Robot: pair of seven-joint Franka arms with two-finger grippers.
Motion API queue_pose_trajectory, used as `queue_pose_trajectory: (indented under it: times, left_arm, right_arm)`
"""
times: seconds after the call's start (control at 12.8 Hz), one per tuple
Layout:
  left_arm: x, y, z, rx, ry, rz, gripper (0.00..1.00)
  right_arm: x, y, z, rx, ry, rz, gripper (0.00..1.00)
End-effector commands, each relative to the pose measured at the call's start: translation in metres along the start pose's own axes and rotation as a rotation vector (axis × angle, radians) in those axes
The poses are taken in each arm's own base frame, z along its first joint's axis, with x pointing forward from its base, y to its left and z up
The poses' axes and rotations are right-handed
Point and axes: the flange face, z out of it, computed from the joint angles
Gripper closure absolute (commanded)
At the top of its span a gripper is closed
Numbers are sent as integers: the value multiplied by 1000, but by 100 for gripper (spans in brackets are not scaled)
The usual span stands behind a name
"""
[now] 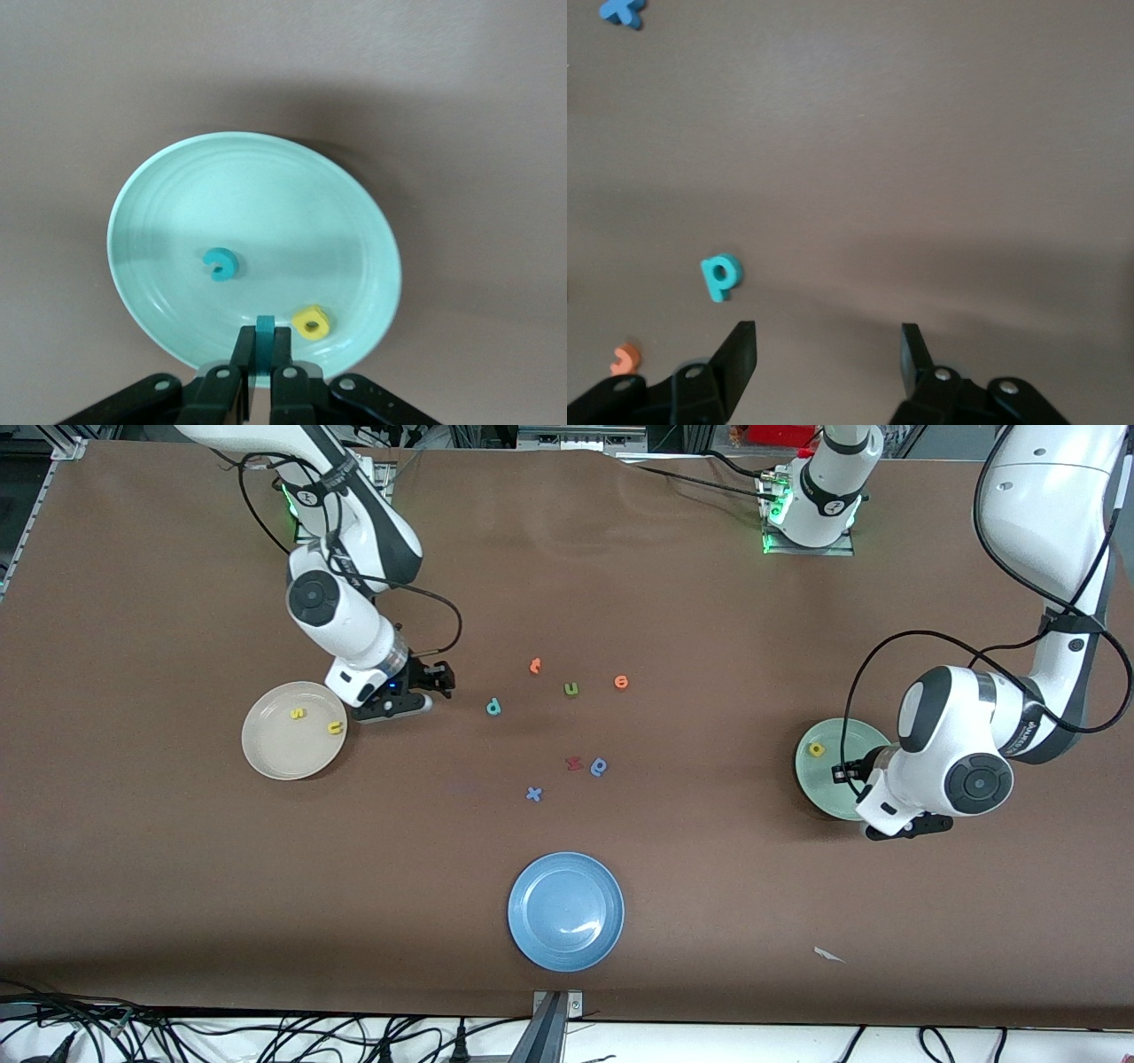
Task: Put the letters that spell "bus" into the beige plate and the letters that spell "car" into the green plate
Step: 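Drop the u into the cream plate while the left gripper drops the bar, then grasp the cyan p with the right gripper while the left gripper withdraws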
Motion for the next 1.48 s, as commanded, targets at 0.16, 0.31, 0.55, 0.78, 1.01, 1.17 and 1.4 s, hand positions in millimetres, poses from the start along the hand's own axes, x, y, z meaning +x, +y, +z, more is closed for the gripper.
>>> queue_pose_trajectory:
  times: [0.16,0.31,0.55,0.78,1.01,1.17,1.4]
  left_arm:
    - [-7,1,20,-44,45,30,97]
    - [-5,4,15,-46,57,31,85]
    - [-3,-1,9,-51,67,28,1]
    - [-4,-3,-14,-67,96,21,0]
    - [-12,-12,-59,-104,146,-8,0]
    - [-26,-24,-100,-96,176,-19,0]
    - [-45,-39,-165,-91,220,-39,0]
  right_arm:
    - [2,-47,49,-51,21,-37,26]
    - [-1,-75,59,-64,31,-23,26]
    - [-5,-86,64,-99,49,-41,26]
    - [-11,-98,71,-104,45,-73,27]
    - [-8,-109,83,-123,60,-76,27]
    - [-10,-108,88,-140,64,-96,27]
    - [-9,-105,91,-151,66,-108,36]
